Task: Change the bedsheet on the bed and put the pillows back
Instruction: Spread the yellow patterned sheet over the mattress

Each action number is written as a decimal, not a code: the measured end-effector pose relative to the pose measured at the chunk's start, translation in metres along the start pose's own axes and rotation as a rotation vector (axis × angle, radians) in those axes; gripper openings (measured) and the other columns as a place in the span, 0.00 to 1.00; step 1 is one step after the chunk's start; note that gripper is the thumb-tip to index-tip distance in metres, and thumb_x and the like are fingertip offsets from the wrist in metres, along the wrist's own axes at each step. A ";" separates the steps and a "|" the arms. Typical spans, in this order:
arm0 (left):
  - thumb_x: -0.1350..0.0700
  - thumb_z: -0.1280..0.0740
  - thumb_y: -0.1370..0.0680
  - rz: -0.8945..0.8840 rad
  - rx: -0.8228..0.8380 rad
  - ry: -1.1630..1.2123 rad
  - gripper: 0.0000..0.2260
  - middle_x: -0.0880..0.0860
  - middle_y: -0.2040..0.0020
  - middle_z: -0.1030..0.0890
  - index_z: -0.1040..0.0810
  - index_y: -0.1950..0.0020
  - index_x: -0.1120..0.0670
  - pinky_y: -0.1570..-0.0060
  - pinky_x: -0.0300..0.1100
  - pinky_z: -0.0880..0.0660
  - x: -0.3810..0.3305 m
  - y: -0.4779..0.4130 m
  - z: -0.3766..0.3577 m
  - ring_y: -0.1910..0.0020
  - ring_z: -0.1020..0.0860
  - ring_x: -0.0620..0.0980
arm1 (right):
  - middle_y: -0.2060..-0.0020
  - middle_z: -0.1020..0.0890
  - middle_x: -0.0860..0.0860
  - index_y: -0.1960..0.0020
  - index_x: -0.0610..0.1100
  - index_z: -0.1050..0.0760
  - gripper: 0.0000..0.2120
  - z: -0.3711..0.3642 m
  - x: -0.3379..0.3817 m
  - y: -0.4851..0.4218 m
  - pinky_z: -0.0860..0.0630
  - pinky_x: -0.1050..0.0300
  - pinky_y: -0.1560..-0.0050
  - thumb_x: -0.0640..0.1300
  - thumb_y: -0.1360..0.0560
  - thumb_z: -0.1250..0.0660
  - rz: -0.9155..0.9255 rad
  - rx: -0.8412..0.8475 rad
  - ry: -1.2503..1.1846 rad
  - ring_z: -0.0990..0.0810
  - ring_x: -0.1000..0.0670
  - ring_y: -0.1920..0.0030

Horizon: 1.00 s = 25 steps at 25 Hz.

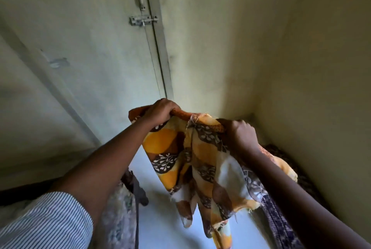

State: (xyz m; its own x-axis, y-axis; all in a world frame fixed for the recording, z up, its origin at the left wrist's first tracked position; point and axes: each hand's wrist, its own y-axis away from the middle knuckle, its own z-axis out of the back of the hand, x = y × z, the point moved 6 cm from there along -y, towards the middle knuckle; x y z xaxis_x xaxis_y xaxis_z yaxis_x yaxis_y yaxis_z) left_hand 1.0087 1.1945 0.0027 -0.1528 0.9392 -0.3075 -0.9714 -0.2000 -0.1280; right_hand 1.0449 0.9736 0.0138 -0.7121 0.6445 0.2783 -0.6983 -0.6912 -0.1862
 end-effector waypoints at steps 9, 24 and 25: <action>0.68 0.35 0.27 0.099 -0.180 -0.055 0.11 0.60 0.48 0.18 0.18 0.47 0.61 0.44 0.50 0.25 0.183 -0.001 0.084 0.46 0.21 0.59 | 0.56 0.16 0.48 0.37 0.53 0.26 0.14 -0.050 0.137 -0.151 0.27 0.57 0.59 0.45 0.21 0.40 0.239 0.028 0.079 0.18 0.46 0.56; 0.66 0.35 0.27 0.383 -0.332 -0.239 0.10 0.65 0.54 0.18 0.18 0.50 0.65 0.50 0.52 0.25 0.366 0.196 0.173 0.53 0.19 0.65 | 0.50 0.18 0.47 0.35 0.57 0.29 0.16 -0.141 0.390 -0.206 0.34 0.58 0.61 0.55 0.19 0.48 0.722 -0.017 0.198 0.19 0.43 0.50; 0.67 0.35 0.29 0.368 -0.336 -0.250 0.09 0.66 0.56 0.18 0.18 0.51 0.66 0.52 0.53 0.24 0.360 0.216 0.171 0.55 0.19 0.65 | 0.51 0.18 0.47 0.35 0.57 0.28 0.16 -0.145 0.397 -0.194 0.35 0.58 0.62 0.55 0.19 0.48 0.755 -0.003 0.190 0.19 0.43 0.50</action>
State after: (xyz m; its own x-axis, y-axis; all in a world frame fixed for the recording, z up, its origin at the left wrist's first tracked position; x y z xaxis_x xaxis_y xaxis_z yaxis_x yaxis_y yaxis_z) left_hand 0.7126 1.5374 0.0251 -0.5497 0.8197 -0.1608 -0.7404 -0.5673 -0.3607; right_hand 0.8874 1.4109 0.0240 -0.9948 0.0446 -0.0911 -0.0191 -0.9645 -0.2633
